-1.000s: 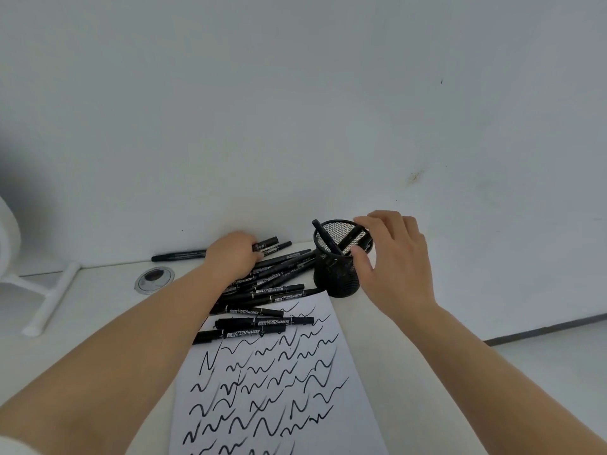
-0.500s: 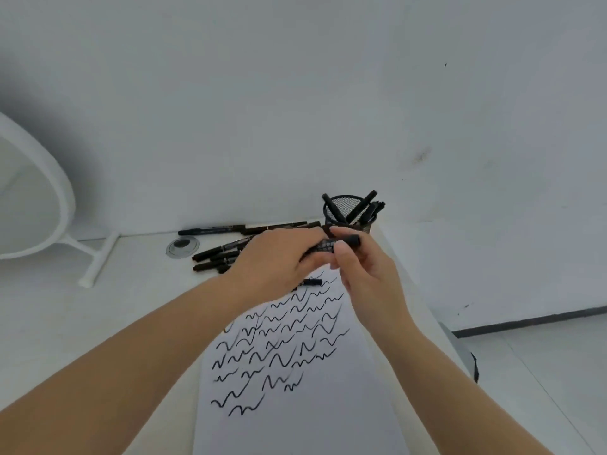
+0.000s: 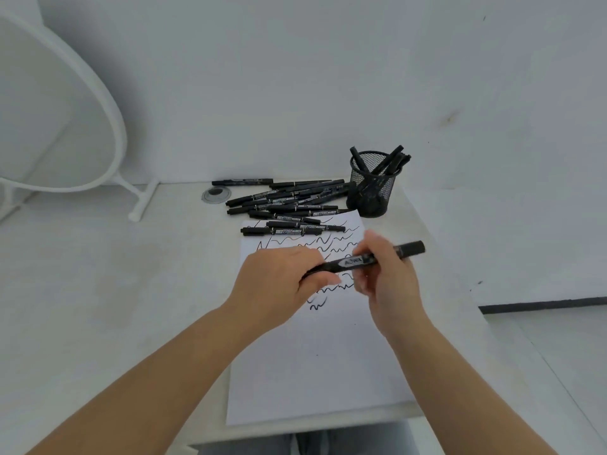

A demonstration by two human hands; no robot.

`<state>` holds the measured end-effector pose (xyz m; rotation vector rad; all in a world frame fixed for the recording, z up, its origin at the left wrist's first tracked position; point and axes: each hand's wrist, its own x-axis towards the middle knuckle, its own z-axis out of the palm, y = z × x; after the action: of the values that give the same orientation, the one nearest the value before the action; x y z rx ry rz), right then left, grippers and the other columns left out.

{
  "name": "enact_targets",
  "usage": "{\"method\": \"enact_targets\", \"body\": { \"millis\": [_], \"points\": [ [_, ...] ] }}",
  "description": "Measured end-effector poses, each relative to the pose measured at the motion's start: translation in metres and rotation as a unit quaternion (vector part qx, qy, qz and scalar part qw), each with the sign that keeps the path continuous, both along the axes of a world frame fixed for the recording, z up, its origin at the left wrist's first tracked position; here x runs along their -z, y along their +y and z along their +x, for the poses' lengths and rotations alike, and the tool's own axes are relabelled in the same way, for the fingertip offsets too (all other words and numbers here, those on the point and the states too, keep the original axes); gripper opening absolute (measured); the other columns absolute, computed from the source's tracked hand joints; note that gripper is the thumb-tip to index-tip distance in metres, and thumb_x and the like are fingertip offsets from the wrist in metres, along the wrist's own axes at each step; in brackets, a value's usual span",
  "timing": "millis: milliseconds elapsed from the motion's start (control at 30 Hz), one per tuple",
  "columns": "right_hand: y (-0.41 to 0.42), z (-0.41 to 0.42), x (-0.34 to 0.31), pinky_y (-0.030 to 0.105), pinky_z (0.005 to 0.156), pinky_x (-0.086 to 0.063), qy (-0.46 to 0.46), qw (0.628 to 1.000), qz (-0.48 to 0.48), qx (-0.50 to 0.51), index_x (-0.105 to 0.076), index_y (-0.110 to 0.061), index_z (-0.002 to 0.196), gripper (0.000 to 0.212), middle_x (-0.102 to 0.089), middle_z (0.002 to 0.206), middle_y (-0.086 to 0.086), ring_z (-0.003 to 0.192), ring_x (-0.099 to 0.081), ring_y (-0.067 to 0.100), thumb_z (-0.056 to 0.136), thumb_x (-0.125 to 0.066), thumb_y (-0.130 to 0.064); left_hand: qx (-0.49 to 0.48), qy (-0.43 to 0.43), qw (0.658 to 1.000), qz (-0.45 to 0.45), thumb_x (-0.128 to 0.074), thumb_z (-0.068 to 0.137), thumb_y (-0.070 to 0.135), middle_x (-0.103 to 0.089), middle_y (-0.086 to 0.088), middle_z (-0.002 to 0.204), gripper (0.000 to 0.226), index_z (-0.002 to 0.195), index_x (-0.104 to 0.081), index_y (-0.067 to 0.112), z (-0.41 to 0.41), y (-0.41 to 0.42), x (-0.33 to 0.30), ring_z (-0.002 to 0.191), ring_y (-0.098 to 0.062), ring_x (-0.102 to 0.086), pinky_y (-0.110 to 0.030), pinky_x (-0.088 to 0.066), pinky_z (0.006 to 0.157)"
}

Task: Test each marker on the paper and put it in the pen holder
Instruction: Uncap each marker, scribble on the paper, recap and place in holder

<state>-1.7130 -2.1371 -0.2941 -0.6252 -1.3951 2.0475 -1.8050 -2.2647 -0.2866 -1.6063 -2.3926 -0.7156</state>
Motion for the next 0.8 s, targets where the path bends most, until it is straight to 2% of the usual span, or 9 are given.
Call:
{"method": "enact_targets", "body": {
  "millis": [133,200,300,367,467,533,633,700,800],
  "points": [
    [-0.001,0.009,-0.003,0.021,0.039,-0.021,-0.081,0.989,0.040,-0.116,-0.057,-0.010,0.052,0.032,-0.043,0.036,0.004,0.032,-0.031,0.015,0.084,-0.049,-0.010,-0.009,0.026,0.997,-0.074,-0.031,0.093,0.052,-0.045,0.008,0.063,0.039,0.077,-0.047,0.020,0.012,-0.013,0.007,0.057,-0.020,-0.043,-0.028,-0.022,0.046],
    [-0.001,0.012,-0.005,0.021,0.038,-0.020,-0.108,0.983,0.064,-0.132,-0.059,-0.009,0.051,0.030,-0.042,0.035,0.007,0.033,-0.029,0.017,0.079,-0.050,-0.008,-0.008,-0.021,0.993,-0.119,-0.025,0.094,0.048,-0.040,0.009,0.062,0.033,0.078,-0.039,0.023,0.015,-0.019,0.015,0.061,-0.019,-0.042,-0.031,-0.025,0.053],
    [-0.009,0.008,-0.010,0.018,0.037,-0.019,-0.137,0.977,0.083,-0.140,-0.059,-0.010,0.048,0.029,-0.039,0.032,0.006,0.030,-0.028,0.016,0.075,-0.051,-0.005,0.046,-0.113,0.987,-0.104,-0.026,0.095,0.045,-0.039,0.009,0.055,0.035,0.065,-0.032,0.029,0.018,-0.026,0.016,0.053,-0.010,-0.038,-0.029,-0.026,0.051],
    [0.007,0.009,-0.014,0.012,0.035,-0.016,-0.111,0.992,0.004,-0.056,-0.052,-0.008,0.047,0.029,-0.038,0.031,0.003,0.025,-0.026,0.012,0.074,-0.049,0.000,0.066,-0.193,0.974,-0.094,-0.028,0.093,0.045,-0.036,0.009,0.050,0.039,0.057,-0.032,0.031,0.011,-0.037,0.018,0.048,-0.009,-0.032,-0.024,-0.023,0.049],
    [0.065,0.031,-0.024,0.011,0.036,-0.013,-0.031,0.987,-0.089,0.130,-0.044,-0.008,0.055,0.024,-0.035,0.032,0.000,0.024,-0.022,0.011,0.078,-0.044,-0.003,-0.022,-0.369,0.929,0.010,-0.035,0.092,0.033,-0.031,0.009,0.047,0.042,0.050,-0.035,0.030,-0.010,-0.065,0.028,0.048,-0.007,-0.022,-0.026,-0.021,0.050],
    [0.075,0.036,-0.018,0.013,0.035,-0.015,-0.081,0.988,-0.005,0.131,-0.051,-0.009,0.056,0.025,-0.038,0.034,0.000,0.027,-0.024,0.011,0.080,-0.048,-0.006,-0.078,-0.308,0.948,0.037,-0.037,0.097,0.031,-0.034,0.008,0.046,0.045,0.052,-0.037,0.029,-0.023,-0.071,0.035,0.047,-0.009,-0.027,-0.029,-0.024,0.050],
    [0.046,0.019,0.004,0.016,0.034,-0.030,-0.181,0.972,0.152,0.000,-0.063,-0.015,0.065,0.021,-0.053,0.045,-0.005,0.037,-0.041,0.006,0.085,-0.058,-0.013,-0.079,-0.195,0.977,0.011,-0.041,0.095,0.035,-0.044,0.006,0.049,0.031,0.066,-0.046,0.025,-0.022,-0.050,0.034,0.053,-0.019,-0.048,-0.036,-0.038,0.055],
    [0.029,0.012,0.013,0.014,0.041,-0.037,-0.179,0.963,0.191,-0.064,-0.068,-0.020,0.073,0.012,-0.061,0.054,-0.008,0.048,-0.051,0.001,0.083,-0.064,-0.015,-0.064,-0.179,0.982,0.007,-0.043,0.093,0.036,-0.049,0.007,0.054,0.025,0.074,-0.047,0.021,-0.019,-0.032,0.031,0.061,-0.022,-0.054,-0.037,-0.040,0.057],
    [0.024,0.011,0.027,0.012,0.044,-0.038,-0.149,0.968,0.200,-0.026,-0.068,-0.021,0.073,0.010,-0.064,0.057,-0.008,0.050,-0.054,0.001,0.081,-0.065,-0.018,-0.052,-0.176,0.983,0.015,-0.044,0.093,0.036,-0.049,0.009,0.056,0.021,0.077,-0.047,0.023,-0.019,-0.019,0.032,0.061,-0.017,-0.054,-0.032,-0.039,0.056]
  ]
}}
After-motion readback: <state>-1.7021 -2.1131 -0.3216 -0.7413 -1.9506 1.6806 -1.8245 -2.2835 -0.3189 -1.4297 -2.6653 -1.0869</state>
